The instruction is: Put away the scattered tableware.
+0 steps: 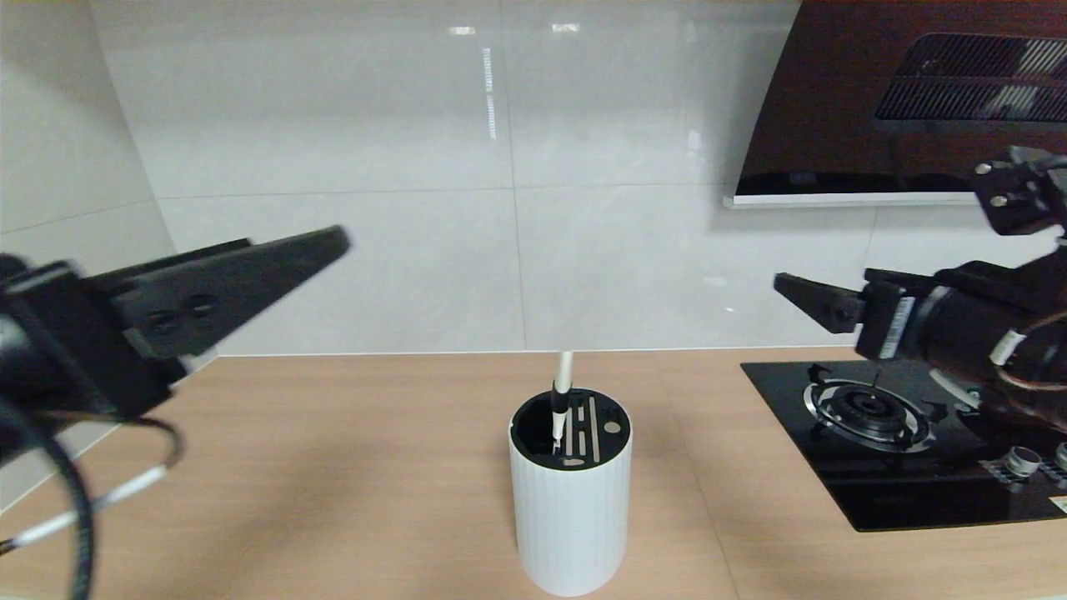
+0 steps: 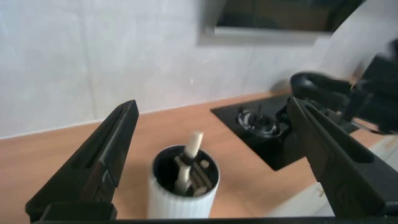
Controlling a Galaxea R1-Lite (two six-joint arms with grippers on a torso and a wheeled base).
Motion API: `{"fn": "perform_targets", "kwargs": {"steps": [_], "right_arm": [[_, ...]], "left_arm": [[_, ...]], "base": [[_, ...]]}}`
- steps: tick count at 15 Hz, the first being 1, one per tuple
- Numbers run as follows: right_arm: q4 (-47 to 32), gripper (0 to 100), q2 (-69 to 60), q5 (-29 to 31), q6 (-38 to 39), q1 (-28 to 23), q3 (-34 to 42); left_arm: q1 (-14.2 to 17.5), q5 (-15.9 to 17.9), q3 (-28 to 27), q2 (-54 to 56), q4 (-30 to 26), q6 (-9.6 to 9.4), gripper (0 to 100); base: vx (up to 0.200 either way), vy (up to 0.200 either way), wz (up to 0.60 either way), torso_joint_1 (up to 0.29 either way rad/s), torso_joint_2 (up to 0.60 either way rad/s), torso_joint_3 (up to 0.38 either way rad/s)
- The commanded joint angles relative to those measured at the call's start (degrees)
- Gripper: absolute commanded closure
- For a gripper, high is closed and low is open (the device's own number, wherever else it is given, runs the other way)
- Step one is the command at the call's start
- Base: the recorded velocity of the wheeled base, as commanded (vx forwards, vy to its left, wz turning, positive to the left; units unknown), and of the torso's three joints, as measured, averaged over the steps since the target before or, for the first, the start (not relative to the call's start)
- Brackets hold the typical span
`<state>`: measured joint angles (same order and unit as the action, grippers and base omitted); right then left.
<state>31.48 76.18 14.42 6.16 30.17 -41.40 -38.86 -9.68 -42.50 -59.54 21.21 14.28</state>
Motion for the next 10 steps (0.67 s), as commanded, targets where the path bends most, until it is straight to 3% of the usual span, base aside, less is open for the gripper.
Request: {"fn": "perform_targets", "kwargs": {"steps": [1,2,5,6,7,9,10], "right_arm": [[-0.10,0,-12.63,0.17,-0.09,-6.18,8.26],[-0.19,0,-19.31,0.08,-0.27,-12.51,12.31],[-4.14,0,-33.99,-0.10,-3.08,-19.98,19.25],[-8.80,0,-41.37,-0.10,-4.49,-20.68,20.92],[-19.00,0,-53.15,-0.10,-6.07,-20.86,21.27],[-32.62,0,-66.07,-0.27,-7.21,-21.56,19.60],[-34.38,0,-67.48,-0.27,-7.21,-21.82,19.08]], "left_arm": [[5.29,1.94,5.14,19.90,-9.43,-0.30,0],[10.04,1.94,5.41,25.09,-15.76,-1.71,0],[14.34,2.03,8.22,35.63,-22.53,-2.06,0],[16.98,2.03,9.80,39.59,-24.73,-2.06,0],[21.02,1.94,12.26,46.27,-27.28,-3.03,0],[25.33,0.89,14.55,54.62,-30.44,-7.68,0],[25.68,0.01,14.72,54.18,-30.53,-8.03,0]], "base": [[0.000,0.000,0.00,0.000,0.00,0.000],[0.000,0.000,0.00,0.000,0.00,0.000],[0.000,0.000,0.00,0.000,0.00,0.000],[0.000,0.000,0.00,0.000,0.00,0.000],[0.000,0.000,0.00,0.000,0.00,0.000],[0.000,0.000,0.00,0.000,0.00,0.000],[0.000,0.000,0.00,0.000,0.00,0.000]]}}
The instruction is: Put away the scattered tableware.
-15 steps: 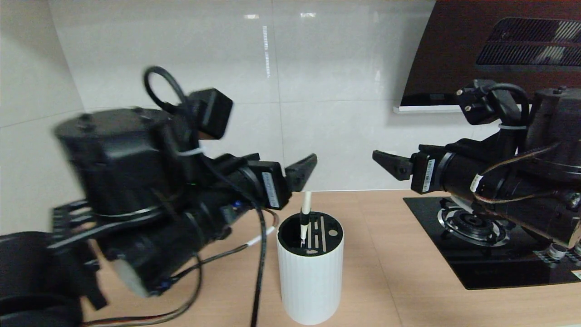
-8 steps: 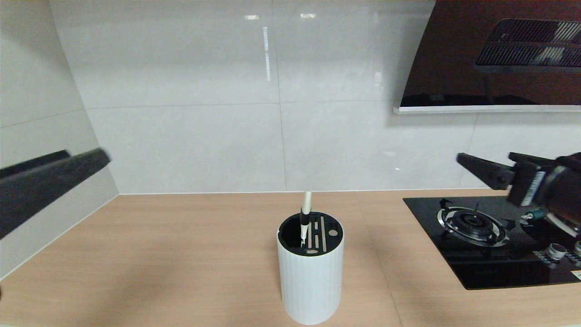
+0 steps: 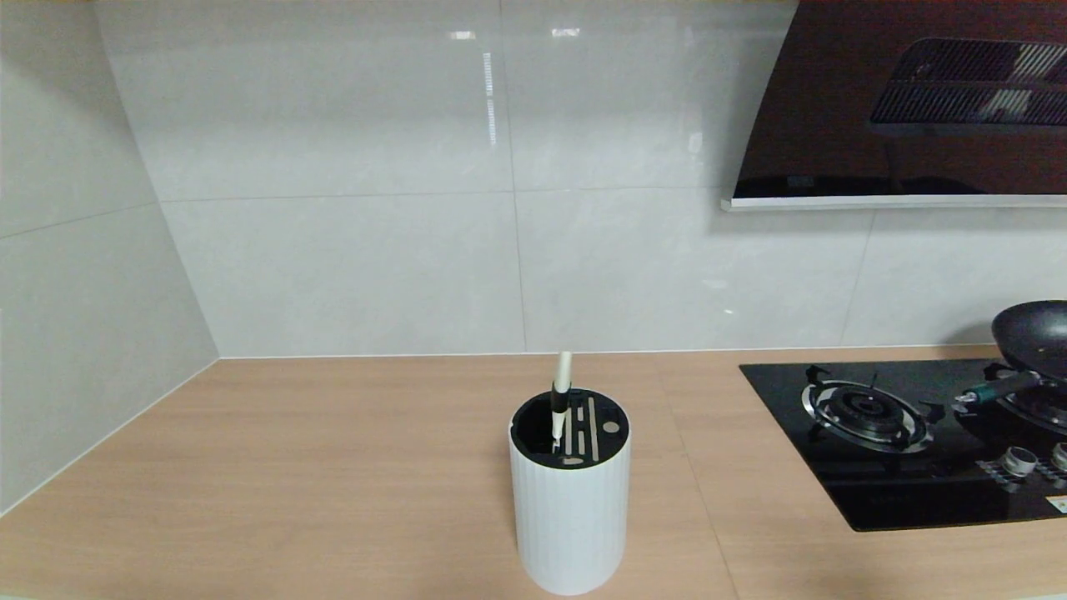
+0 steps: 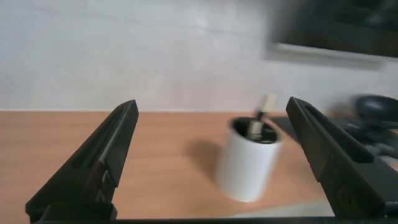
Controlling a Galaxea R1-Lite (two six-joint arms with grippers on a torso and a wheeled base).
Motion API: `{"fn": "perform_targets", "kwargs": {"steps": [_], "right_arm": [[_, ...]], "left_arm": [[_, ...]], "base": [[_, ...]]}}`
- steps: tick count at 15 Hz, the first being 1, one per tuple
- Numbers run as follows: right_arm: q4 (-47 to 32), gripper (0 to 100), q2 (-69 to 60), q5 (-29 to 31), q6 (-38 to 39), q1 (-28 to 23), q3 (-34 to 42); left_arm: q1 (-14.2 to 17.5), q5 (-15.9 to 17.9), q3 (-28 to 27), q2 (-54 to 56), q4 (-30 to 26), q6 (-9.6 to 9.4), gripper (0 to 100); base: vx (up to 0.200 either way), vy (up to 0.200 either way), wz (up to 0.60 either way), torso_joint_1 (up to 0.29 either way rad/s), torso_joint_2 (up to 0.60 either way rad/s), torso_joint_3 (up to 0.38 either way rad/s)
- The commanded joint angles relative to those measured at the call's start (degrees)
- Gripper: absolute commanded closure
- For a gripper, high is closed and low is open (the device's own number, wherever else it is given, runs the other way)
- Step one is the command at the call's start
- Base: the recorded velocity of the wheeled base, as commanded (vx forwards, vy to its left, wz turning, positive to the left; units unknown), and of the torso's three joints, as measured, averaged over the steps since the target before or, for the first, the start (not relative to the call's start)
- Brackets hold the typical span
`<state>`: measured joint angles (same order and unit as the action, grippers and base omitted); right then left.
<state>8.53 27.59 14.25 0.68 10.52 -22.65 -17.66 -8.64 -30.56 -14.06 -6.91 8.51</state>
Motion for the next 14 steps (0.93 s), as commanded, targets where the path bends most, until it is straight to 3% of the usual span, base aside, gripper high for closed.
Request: {"fn": "perform_targets", "kwargs": {"steps": [1,3,5,6,7,8,9,12,13,14], "right_arm": [[-15.56,0,-21.96,0.69,-1.56,-3.14,-0.90],[-16.00,0,-23.46,1.48,-1.21,-8.59,0.94],[-16.09,0,-27.59,-2.83,-2.53,-10.43,4.28],[-15.21,0,-27.59,-3.53,-3.32,-10.52,6.83],[-14.77,0,-27.59,-3.26,-3.32,-10.52,7.36],[-14.69,0,-27.59,-3.26,-3.32,-10.52,7.88],[-14.69,0,-27.59,-3.35,-3.14,-10.52,9.29],[-13.46,0,-27.59,-3.62,-3.14,-10.52,14.56],[-8.71,0,-27.59,-4.93,-3.14,-10.52,19.75],[-4.49,0,-27.59,-7.31,-3.23,-10.52,22.65]], "left_arm": [[5.36,-5.42,1.73,8.52,-1.79,-2.71,0],[9.49,-5.33,2.17,8.52,-1.79,-5.61,0],[12.04,-5.68,3.32,8.52,-1.53,-5.96,0],[16.70,-4.63,4.81,12.12,-1.79,-6.31,0],[17.58,-2.78,8.06,14.06,-1.70,-8.16,0],[17.75,-3.84,10.52,14.06,-1.17,-8.60,0],[17.75,-8.58,14.57,14.06,1.37,-8.51,0],[17.75,-8.85,24.32,14.06,6.56,-10.09,0],[17.75,-8.76,30.56,14.06,10.52,-14.66,0],[17.66,-7.09,30.56,14.06,9.20,-13.34,0]], "base": [[0.000,0.000,0.00,0.000,0.00,0.000],[0.000,0.000,0.00,0.000,0.00,0.000],[0.000,0.000,0.00,0.000,0.00,0.000],[0.000,0.000,0.00,0.000,0.00,0.000],[0.000,0.000,0.00,0.000,0.00,0.000],[0.000,0.000,0.00,0.000,0.00,0.000],[0.000,0.000,0.00,0.000,0.00,0.000],[0.000,0.000,0.00,0.000,0.00,0.000],[0.000,0.000,0.00,0.000,0.00,0.000],[0.000,0.000,0.00,0.000,0.00,0.000]]}}
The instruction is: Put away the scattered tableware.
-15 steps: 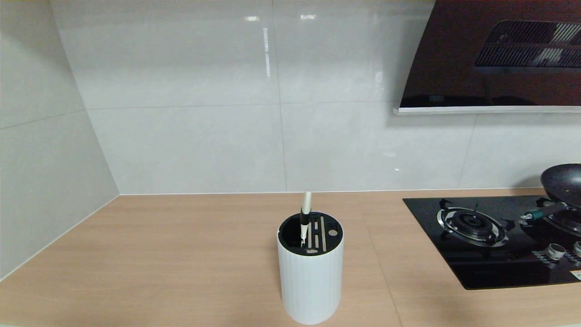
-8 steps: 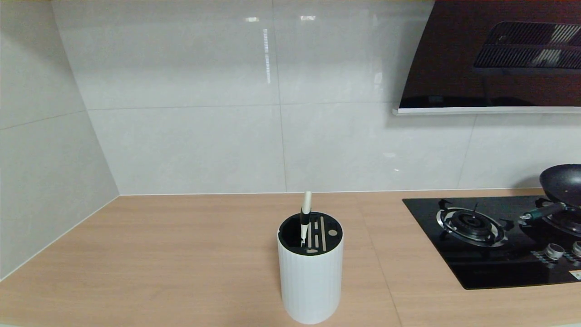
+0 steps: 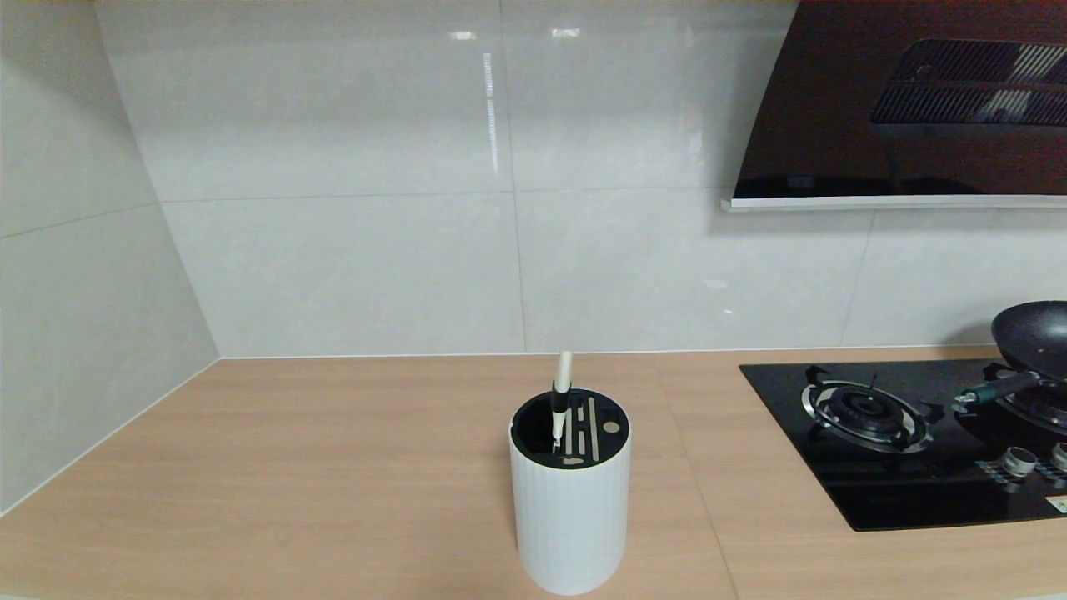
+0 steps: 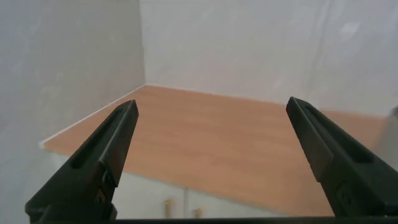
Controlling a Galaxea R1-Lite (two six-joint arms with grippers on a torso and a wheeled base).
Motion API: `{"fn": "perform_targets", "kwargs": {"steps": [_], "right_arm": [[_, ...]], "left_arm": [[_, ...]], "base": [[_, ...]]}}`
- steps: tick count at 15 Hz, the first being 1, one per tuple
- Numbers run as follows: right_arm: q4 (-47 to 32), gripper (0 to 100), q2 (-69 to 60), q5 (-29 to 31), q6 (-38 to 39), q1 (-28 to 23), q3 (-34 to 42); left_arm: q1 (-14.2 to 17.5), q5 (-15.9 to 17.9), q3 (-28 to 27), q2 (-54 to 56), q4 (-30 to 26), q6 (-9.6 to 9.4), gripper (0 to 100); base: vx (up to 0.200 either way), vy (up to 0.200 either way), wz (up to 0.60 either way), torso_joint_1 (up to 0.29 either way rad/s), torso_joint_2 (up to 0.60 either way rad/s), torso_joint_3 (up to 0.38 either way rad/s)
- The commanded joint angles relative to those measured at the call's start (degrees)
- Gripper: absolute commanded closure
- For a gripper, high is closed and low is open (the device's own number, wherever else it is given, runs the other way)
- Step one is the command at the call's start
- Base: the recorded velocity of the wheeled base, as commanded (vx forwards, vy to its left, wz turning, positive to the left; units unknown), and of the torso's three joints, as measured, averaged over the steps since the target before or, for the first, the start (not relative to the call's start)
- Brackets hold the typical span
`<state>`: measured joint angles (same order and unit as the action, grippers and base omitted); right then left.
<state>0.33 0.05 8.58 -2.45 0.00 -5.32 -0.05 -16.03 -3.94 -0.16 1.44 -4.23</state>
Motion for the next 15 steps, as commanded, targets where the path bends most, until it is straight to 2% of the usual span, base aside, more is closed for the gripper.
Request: {"fn": "perform_targets", "kwargs": {"steps": [1,2,4,6,8,13,15], "right_arm": [[2.83,0,-0.05,-2.78,-0.01,0.00,5.32],[2.57,0,0.04,-3.66,0.17,0.00,5.32],[2.57,0,0.04,-3.84,0.60,0.00,5.32],[2.04,0,-0.05,-4.71,0.69,0.00,5.32],[-1.21,0,0.21,-8.58,0.60,0.09,5.14],[-0.15,0,0.04,-8.58,1.84,0.09,5.32],[-0.15,0,0.04,-8.58,1.84,0.09,5.32]], "left_arm": [[0.05,2.06,3.94,0.16,1.02,-0.60,0],[0.05,7.77,3.94,0.16,1.02,-0.87,0],[0.05,12.78,3.85,0.16,0.23,0.10,0],[0.05,12.78,3.85,0.16,0.14,0.10,0],[0.05,12.69,3.85,0.16,0.06,0.36,0],[0.05,12.69,3.85,0.16,0.06,0.54,0],[0.05,12.60,3.85,0.16,0.06,1.33,0]], "base": [[0.000,0.000,0.00,0.000,0.00,0.000],[0.000,0.000,0.00,0.000,0.00,0.000],[0.000,0.000,0.00,0.000,0.00,0.000],[0.000,0.000,0.00,0.000,0.00,0.000],[0.000,0.000,0.00,0.000,0.00,0.000],[0.000,0.000,0.00,0.000,0.00,0.000],[0.000,0.000,0.00,0.000,0.00,0.000]]}}
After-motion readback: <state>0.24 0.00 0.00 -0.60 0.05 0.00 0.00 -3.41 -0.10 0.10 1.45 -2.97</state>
